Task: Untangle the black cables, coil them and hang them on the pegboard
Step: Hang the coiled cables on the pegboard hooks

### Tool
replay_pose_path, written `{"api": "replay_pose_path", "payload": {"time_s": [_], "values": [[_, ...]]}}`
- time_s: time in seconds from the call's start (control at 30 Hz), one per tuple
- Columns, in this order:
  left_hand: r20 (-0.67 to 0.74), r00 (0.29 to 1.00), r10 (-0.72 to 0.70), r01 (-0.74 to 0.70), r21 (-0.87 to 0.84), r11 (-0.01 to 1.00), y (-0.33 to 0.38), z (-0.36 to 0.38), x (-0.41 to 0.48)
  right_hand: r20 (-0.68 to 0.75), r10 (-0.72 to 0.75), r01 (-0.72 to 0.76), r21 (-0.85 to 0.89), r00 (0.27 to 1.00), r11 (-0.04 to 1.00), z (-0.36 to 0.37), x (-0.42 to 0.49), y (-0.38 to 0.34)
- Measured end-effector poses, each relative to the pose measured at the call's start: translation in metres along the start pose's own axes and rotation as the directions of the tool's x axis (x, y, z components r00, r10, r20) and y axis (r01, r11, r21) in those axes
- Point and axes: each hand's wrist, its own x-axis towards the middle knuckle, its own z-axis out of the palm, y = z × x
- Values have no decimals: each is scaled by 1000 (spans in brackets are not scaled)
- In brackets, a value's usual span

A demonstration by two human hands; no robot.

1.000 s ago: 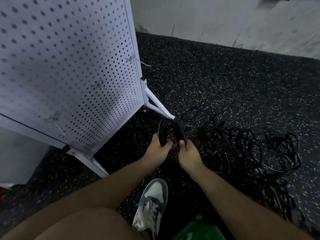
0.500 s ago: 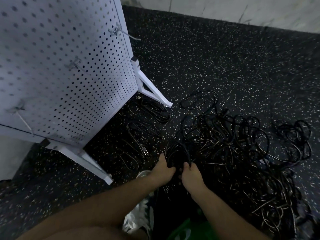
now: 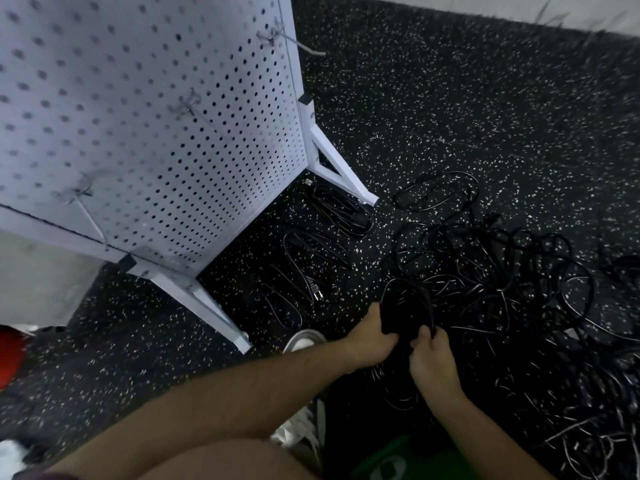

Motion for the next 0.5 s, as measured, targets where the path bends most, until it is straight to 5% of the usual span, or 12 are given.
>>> {"api": "replay_pose_path", "payload": {"time_s": [0.23,0.5], "values": [[-122,991,58,-71,-107,992,3,-19,-13,35,-159,161,-56,987,985,11,-5,-17],[-154,986,-60,46,-89,995,-20,-24,-7,111,6,1,-60,994,998,32,15,-2]]}}
